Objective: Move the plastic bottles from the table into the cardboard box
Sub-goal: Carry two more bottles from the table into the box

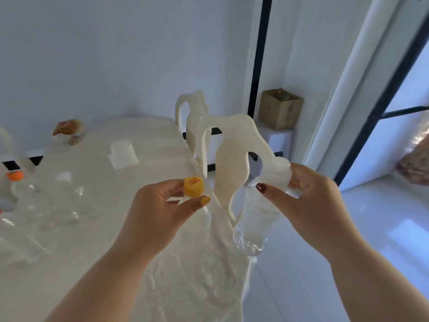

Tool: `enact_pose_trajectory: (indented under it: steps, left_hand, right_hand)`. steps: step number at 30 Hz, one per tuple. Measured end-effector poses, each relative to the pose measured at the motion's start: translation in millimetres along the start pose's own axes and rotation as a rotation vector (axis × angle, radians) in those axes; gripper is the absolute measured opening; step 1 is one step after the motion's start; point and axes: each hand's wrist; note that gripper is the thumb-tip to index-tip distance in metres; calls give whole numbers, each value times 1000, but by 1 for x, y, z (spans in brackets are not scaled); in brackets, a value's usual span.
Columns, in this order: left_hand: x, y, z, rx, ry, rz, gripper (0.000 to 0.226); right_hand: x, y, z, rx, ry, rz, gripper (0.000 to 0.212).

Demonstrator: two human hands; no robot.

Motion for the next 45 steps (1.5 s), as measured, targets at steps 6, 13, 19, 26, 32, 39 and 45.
enact_pose_trajectory:
  steps: [6, 13, 19, 26, 32, 39, 45]
  left_hand:
    - [140, 61, -28, 98, -40, -41, 31]
    - [267, 117, -83, 150, -137, -16, 36]
    - [336, 138, -155, 180, -197, -7, 29]
    - [392, 130, -275, 161, -230, 13, 27]
    - [419, 132, -395, 134, -259, 48, 31]
    - [456, 120, -531, 112, -222, 71, 32]
    - [491, 104, -658, 97, -134, -3, 35]
  right_hand:
    - [-133, 78, 23, 51, 52, 55, 35]
    - [-254, 160, 21, 128, 125, 106, 37]
    - [-313, 217, -18, 167, 211, 155, 43]
    - [-354, 277, -118, 188, 251, 170, 44]
    - [-384, 316, -225, 201, 271, 155, 32]
    - [-416, 364, -365, 176, 222, 134, 38]
    - [-450, 417, -512, 108, 114, 104, 38]
Point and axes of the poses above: each hand's wrist, its own z-axis away from the middle knuckle, its own x-axis out of the palm, y = z × x, and after that the axes turned 11 degrees about -y, right-handed
